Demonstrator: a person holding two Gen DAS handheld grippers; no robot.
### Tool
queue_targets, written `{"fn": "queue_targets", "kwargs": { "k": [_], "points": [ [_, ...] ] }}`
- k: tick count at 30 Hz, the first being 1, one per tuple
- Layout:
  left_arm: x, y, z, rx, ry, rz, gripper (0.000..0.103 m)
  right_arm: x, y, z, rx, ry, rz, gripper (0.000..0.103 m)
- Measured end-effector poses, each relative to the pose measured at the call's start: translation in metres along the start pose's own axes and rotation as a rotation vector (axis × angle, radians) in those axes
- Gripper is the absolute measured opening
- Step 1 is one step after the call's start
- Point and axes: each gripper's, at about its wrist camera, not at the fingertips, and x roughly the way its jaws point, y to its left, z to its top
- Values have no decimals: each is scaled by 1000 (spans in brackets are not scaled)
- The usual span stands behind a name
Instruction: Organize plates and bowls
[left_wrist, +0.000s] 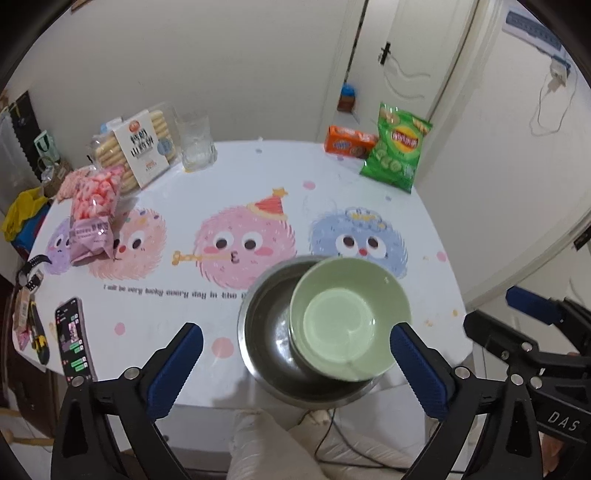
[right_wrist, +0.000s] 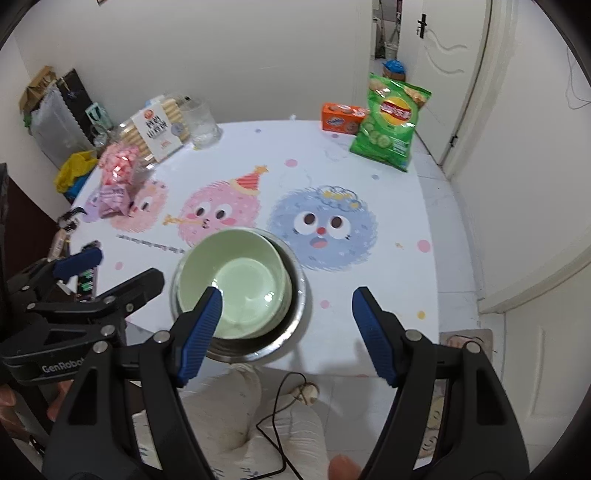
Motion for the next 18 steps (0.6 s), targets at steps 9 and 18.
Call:
{"fn": "queue_targets", "kwargs": {
  "k": [9, 18],
  "points": [
    [5, 1, 0, 54, 13, 6, 103, -12, 18, -11, -71, -78, -144, 81],
    [14, 16, 16, 152, 44, -46, 103, 4, 22, -5, 28, -4, -181, 89]
  ]
}}
